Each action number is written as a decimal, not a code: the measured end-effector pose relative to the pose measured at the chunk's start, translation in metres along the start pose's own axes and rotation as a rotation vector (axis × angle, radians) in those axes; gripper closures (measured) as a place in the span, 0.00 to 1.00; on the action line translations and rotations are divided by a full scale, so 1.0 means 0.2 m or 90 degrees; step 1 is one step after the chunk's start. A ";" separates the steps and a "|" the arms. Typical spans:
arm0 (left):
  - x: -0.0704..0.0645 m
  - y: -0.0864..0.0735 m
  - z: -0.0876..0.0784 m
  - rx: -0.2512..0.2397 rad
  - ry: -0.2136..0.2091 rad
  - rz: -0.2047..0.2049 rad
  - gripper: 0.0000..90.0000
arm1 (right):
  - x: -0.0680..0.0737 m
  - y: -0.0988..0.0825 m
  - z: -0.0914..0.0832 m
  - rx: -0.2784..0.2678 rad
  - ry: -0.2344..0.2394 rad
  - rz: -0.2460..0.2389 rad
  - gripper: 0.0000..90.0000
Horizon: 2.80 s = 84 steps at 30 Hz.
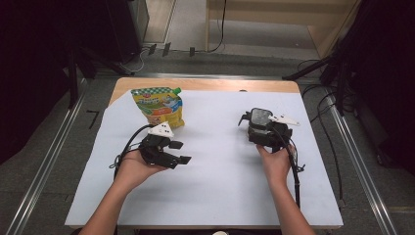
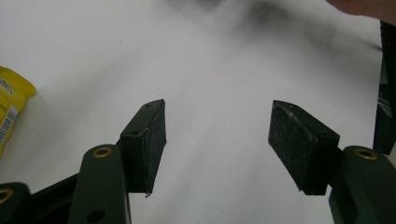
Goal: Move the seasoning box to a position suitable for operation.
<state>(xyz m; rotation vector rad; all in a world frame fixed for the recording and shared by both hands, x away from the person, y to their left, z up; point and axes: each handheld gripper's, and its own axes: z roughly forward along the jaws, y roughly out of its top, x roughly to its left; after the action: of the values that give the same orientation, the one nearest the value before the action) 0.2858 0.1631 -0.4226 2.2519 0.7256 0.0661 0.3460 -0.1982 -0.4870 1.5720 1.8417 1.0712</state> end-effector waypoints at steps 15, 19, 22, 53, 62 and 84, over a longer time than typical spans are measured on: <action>0.00 0.00 0.01 0.001 -0.006 0.000 0.42 | 0.11 -0.05 0.18 -0.060 -0.125 0.038 0.06; 0.00 0.00 0.01 0.000 -0.009 -0.001 0.42 | 0.10 -0.06 0.21 -0.067 -0.130 0.053 0.10; 0.00 0.00 0.02 0.001 -0.011 -0.002 0.42 | 0.09 -0.05 0.22 -0.077 -0.128 0.061 0.11; 0.02 -0.01 0.02 0.003 -0.011 -0.010 0.42 | 0.06 0.00 -0.05 -0.080 0.017 -0.046 0.17; 0.01 -0.01 0.04 0.006 -0.012 -0.019 0.42 | 0.17 -0.07 -0.20 -0.067 0.109 -0.116 0.17; 0.02 -0.02 0.06 0.017 -0.018 -0.022 0.44 | 0.57 -0.25 -0.12 -0.003 0.254 -0.205 0.17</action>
<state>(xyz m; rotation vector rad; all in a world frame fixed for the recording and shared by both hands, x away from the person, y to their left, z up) 0.2908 0.1600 -0.4338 2.2600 0.7535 0.0091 0.2735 -0.0944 -0.4993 1.0574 2.2519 1.2970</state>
